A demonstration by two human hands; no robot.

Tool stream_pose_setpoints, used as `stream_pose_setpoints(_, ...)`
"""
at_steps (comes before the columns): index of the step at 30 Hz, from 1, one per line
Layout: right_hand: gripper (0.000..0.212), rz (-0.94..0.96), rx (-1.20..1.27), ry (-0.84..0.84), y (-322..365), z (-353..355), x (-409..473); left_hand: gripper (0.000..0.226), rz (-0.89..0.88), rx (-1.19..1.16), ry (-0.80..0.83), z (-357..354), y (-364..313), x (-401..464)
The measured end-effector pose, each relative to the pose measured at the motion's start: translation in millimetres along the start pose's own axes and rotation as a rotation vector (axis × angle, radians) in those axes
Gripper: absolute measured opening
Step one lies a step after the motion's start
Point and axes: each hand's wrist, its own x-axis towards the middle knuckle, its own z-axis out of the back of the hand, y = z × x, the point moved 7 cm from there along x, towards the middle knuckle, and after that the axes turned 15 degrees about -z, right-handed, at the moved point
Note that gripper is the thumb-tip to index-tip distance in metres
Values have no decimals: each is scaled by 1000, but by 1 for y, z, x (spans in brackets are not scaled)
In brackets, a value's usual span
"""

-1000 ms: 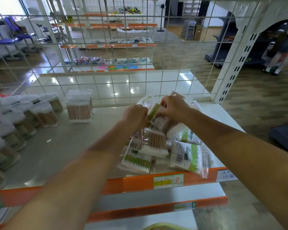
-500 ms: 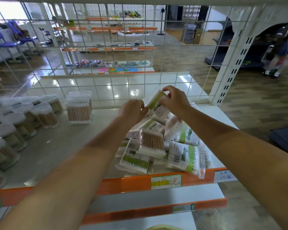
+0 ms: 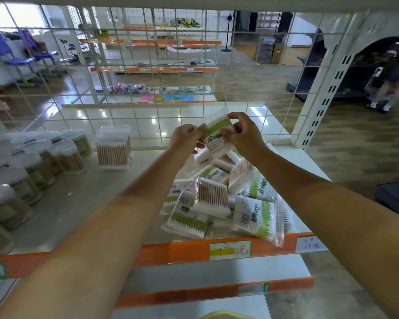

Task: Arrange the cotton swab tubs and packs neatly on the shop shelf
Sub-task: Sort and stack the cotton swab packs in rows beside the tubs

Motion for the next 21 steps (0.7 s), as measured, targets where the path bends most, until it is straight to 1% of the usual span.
stream_pose_setpoints(4,34,-45,62,15,-10,2,-1,21,49,-111,12,0,2,-5)
stream_pose_setpoints(7,39,-30,-12,-74,-11,4,-4,22,61,-124,-12,1,3,-7)
stream_pose_setpoints(10,38,108,-164,-246,2,11,-13,26,54,-83,-85,5,1,-8)
stream_pose_setpoints(11,36,169,-229,-278,9,11,-18,27,49,-61,-120,7,0,-8)
stream_pose_setpoints(14,37,299,-525,-253,28,-3,-33,28,28,0,-228,12,-4,-7)
stream_pose_setpoints(17,52,315,-868,-238,34,-22,-41,30,-12,167,-318,16,-14,-6)
stream_pose_setpoints(19,57,300,-979,-238,36,-29,-44,28,-37,275,-333,16,-22,-7)
stream_pose_setpoints(21,55,284,-1016,-236,38,-33,-43,26,-71,348,-323,14,-30,-9)
